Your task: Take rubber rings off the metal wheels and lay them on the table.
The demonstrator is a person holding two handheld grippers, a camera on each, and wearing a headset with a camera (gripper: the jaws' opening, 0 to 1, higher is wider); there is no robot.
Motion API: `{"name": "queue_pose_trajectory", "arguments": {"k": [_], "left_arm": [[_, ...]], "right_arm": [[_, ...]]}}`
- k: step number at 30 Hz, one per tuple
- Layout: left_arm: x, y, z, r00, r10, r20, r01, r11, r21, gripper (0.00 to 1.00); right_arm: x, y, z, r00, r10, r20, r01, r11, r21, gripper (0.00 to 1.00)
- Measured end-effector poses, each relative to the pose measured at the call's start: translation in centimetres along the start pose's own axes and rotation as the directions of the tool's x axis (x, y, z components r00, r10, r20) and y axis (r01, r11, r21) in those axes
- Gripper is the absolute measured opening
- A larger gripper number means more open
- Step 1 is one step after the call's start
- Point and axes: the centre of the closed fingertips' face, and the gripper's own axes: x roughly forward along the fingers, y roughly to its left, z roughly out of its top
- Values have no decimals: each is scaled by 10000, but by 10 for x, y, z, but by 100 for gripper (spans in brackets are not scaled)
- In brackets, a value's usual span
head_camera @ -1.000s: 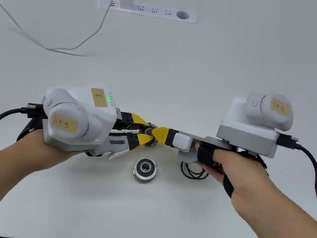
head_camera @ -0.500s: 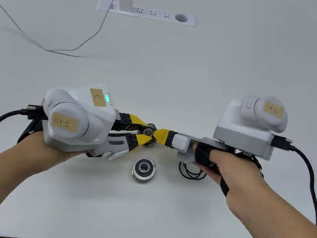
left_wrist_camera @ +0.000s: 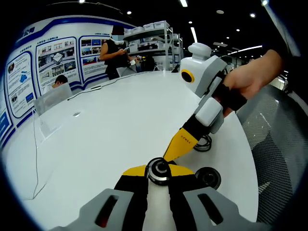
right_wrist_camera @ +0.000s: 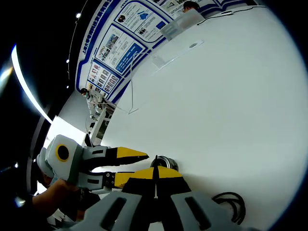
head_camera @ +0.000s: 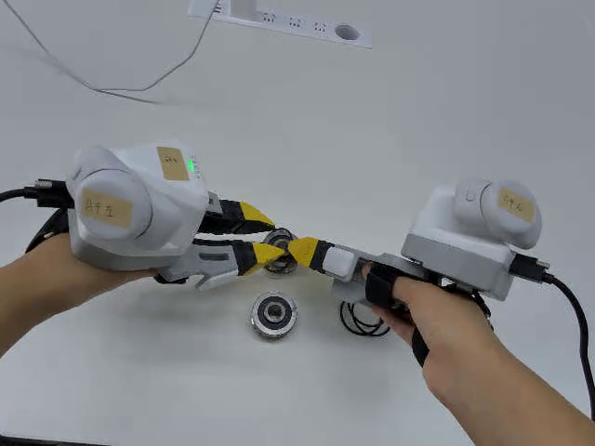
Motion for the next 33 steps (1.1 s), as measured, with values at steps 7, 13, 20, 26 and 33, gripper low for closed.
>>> {"name": "queue_pose_trajectory", "arguments": {"k": [7,13,20,26,33], "left_arm": [[-22,19,11,9948,804,619,-762,9948,-675,16],[-32,23,16,9900,1138,838,-1067,9907,-848,17],[-32,13,23,9897,1069,956,-1007,9927,-670,20],[-34,9,26,9888,1082,1033,-1016,9926,-666,28],[-42,6,31,9844,1227,1264,-1133,9904,-795,31]], "right_arm": [[0,23,-4,9962,865,-100,-864,9962,114,1],[-14,35,-3,9929,1188,-34,-1186,9924,331,1],[-40,26,-1,9955,923,230,-932,9948,422,1],[-62,2,-6,9982,329,495,-370,9958,840,1],[-81,-26,-19,9980,-265,568,176,9884,1511,1]]}}
